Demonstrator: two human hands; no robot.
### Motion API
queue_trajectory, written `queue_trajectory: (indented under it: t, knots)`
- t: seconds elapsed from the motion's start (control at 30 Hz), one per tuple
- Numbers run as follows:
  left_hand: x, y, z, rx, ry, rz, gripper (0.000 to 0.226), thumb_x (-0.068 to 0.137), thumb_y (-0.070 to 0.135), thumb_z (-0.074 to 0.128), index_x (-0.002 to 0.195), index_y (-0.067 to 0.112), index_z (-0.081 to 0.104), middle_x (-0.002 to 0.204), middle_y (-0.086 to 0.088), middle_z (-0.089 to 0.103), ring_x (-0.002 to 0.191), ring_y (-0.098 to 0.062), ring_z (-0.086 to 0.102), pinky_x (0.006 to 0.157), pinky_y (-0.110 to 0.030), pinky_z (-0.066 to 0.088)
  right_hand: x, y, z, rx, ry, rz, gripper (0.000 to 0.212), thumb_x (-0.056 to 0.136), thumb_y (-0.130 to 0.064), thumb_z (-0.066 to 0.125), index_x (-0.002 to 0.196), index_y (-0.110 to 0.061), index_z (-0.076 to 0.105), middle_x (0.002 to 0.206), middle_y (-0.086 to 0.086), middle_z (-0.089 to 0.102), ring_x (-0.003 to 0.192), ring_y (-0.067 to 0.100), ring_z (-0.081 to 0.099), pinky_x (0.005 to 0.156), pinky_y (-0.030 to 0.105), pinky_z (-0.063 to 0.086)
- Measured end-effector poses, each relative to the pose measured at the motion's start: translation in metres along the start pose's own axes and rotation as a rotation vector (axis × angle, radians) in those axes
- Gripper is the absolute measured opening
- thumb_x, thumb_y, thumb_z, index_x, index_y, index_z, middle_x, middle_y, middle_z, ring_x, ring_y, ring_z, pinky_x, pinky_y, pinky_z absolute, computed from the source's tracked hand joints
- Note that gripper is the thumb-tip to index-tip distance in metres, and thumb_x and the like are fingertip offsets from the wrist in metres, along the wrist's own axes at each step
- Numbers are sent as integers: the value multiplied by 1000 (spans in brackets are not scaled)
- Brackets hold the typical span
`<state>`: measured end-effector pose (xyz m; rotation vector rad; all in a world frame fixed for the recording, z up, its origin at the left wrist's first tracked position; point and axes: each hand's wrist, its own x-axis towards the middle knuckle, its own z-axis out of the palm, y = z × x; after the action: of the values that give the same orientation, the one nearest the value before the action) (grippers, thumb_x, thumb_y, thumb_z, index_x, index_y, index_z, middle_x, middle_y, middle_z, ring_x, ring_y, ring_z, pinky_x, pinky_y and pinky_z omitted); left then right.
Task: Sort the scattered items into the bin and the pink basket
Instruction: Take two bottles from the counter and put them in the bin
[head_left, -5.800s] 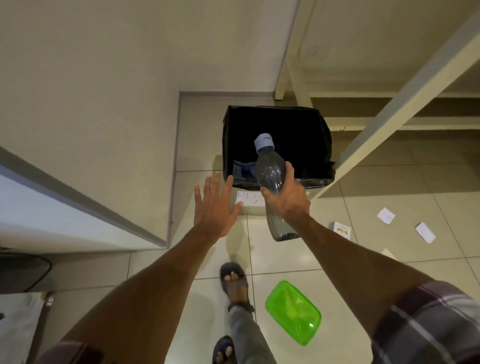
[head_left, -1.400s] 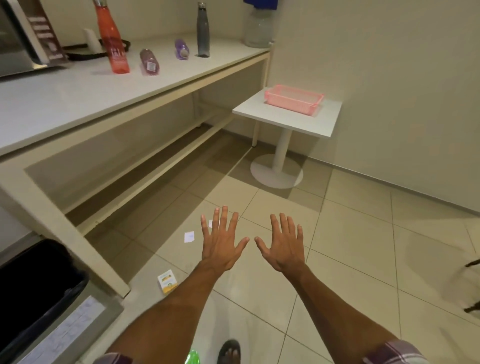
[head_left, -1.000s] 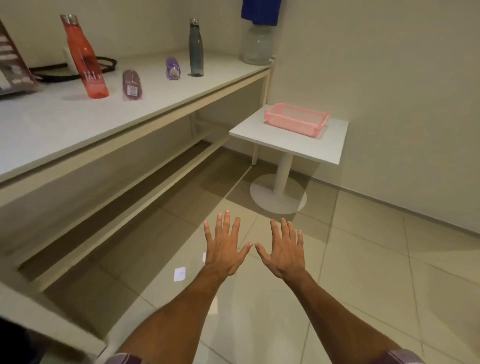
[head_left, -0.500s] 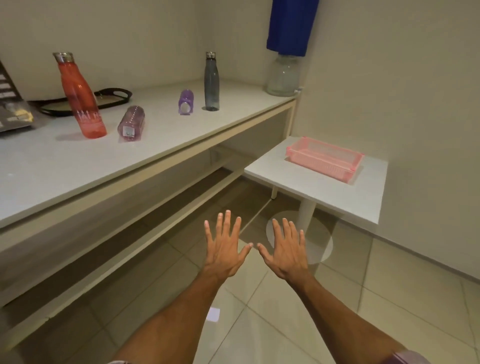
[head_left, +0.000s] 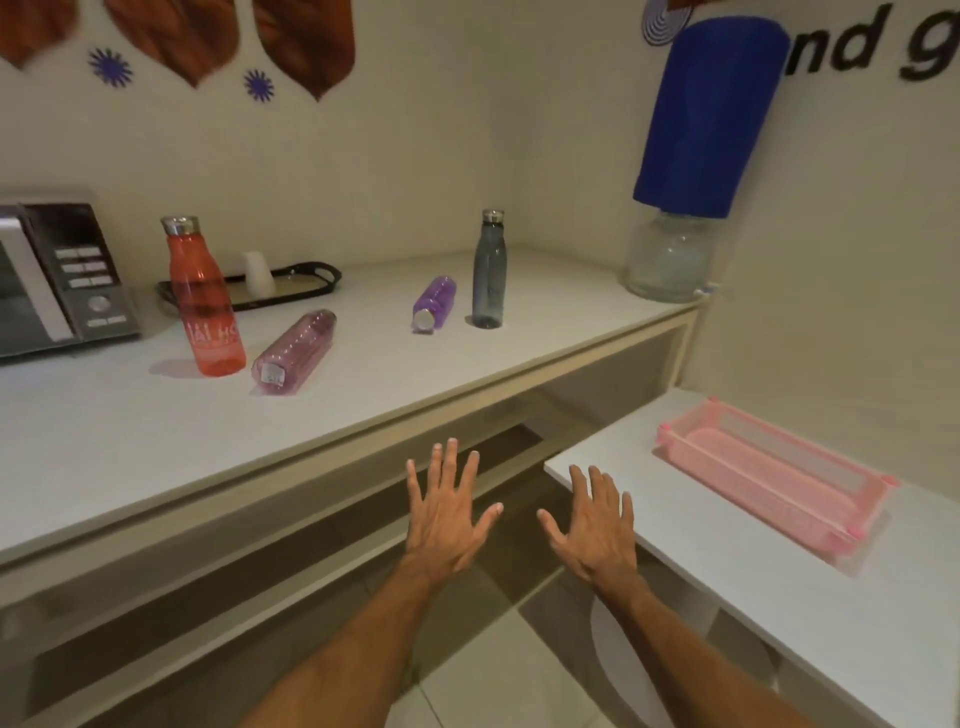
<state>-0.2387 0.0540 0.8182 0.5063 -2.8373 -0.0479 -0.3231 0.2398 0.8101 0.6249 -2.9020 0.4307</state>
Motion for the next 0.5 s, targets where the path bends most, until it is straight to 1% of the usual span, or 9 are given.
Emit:
queue_trajectory:
  t: [0.13, 0.23, 0.37, 0.5]
  knots:
    - [63, -21, -4, 18, 80, -48, 77, 90, 68, 18, 153, 29, -3, 160, -9, -18, 147, -27, -19, 116, -57, -13, 79, -3, 1, 63, 37, -33, 81, 89, -69, 32, 153, -24, 12, 163, 6, 8, 150, 27, 5, 121, 49, 1]
    - [107, -41, -5, 25, 133, -69, 77, 91, 69, 18, 153, 29, -3, 160, -8, -20, 147, -27, -22, 115, -56, -17, 138, -10, -2, 109, 66, -67, 80, 90, -66, 36, 153, -22, 14, 162, 7, 13, 150, 28, 9, 121, 50, 4]
    - [162, -71, -3, 42, 178, -139, 78, 89, 71, 16, 153, 31, -4, 160, -5, -21, 146, -26, -24, 114, -55, -21, 206, -31, -8, 210, 113, -74, 79, 90, -62, 44, 151, -17, 20, 158, 11, 23, 147, 30, 19, 120, 52, 14]
    - [216, -97, -10, 74, 182, -195, 78, 89, 71, 14, 153, 30, -3, 160, -5, -20, 147, -27, -22, 114, -57, -18, 270, -55, -15, 291, 142, -98, 79, 91, -60, 46, 152, -18, 19, 160, 9, 20, 147, 30, 19, 120, 50, 16]
